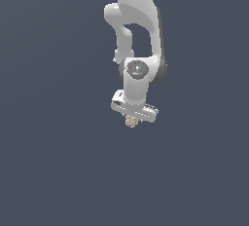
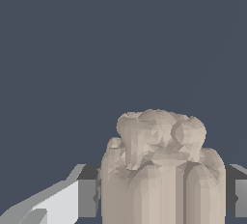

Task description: Pick up the object and move it to a goal position.

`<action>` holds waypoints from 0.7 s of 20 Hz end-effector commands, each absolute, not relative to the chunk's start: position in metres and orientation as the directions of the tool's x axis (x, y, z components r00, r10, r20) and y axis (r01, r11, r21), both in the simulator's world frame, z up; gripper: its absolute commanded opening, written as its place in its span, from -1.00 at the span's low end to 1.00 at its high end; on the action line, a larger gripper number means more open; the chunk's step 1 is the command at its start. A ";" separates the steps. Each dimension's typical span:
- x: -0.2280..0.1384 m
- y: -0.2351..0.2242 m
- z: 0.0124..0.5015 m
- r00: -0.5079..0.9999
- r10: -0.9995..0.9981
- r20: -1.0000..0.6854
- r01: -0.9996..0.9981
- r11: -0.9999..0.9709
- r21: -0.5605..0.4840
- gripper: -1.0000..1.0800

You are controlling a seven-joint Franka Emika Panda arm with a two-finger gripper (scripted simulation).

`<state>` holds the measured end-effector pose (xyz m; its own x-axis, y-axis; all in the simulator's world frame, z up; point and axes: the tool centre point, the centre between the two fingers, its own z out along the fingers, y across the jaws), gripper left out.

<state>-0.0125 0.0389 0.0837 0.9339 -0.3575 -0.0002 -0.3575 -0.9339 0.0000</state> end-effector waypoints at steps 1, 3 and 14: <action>-0.018 0.044 0.101 0.934 -0.357 0.001 -0.357 -0.934 -0.001 -1.00; -0.023 0.049 0.117 0.934 -0.357 0.001 -0.357 -0.934 -0.001 -1.00; -0.059 0.084 0.228 0.934 -0.358 0.001 -0.358 -0.934 0.001 -1.00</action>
<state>-0.0537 0.0785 0.2114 0.9339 -0.3574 0.0007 -0.3574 -0.9339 0.0004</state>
